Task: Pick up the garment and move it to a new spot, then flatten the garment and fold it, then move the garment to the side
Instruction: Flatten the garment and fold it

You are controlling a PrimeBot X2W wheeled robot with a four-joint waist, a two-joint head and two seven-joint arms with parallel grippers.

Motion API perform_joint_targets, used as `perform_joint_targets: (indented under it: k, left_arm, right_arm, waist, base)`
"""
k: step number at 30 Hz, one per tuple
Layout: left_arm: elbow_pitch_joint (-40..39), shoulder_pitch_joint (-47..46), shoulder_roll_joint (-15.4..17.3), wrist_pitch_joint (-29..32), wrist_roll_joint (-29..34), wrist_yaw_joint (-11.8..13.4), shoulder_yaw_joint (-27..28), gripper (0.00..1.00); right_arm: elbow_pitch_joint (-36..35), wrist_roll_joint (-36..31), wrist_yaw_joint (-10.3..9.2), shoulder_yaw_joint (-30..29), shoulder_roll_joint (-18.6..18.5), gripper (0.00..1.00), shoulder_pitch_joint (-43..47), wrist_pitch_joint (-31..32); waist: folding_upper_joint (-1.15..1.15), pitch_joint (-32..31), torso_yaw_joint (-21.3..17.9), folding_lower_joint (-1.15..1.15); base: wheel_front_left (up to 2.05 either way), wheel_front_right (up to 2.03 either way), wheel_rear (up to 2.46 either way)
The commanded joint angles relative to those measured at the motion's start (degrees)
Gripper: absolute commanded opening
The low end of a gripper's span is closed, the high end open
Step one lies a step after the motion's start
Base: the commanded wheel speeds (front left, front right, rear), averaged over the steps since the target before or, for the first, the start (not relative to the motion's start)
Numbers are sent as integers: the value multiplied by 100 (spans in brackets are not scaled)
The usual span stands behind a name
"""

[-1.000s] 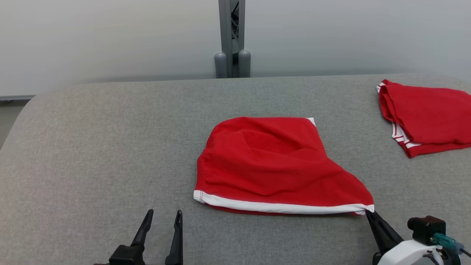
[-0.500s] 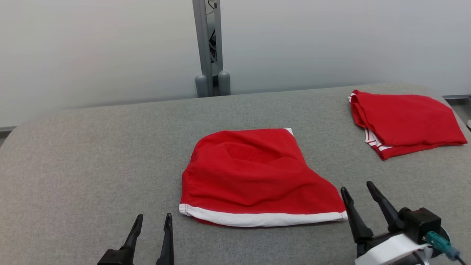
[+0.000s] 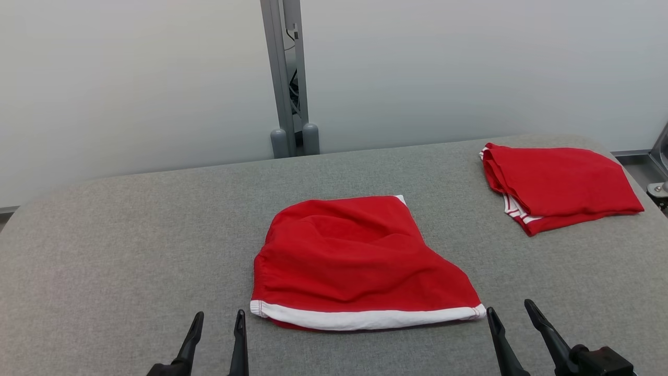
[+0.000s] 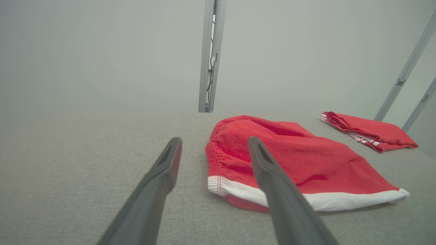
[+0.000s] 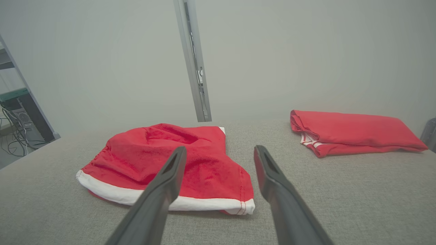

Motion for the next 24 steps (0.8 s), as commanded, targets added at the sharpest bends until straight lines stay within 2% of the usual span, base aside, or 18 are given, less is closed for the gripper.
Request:
perform_joint_targets:
  k: [1, 13, 24]
  left_arm:
    - [-26, 60, 22, -25, 86, 13, -10, 100]
    - [156, 69, 20, -25, 83, -71, -26, 100]
    - [252, 14, 21, -25, -8, -9, -85, 100]
  right_arm:
    - [3, -4, 0, -34, 14, 100, 66, 2]
    - [98, 20, 0, -27, 34, 100, 73, 2]
    - [120, 36, 0, -35, 16, 100, 0, 2]
  waist:
    - [0, -20, -1, 0]
    - [0, -52, 41, 0]
    - [0, -32, 97, 0]
  base:
    - [0, 0, 0]
    - [0, 0, 0]
    - [0, 0, 0]
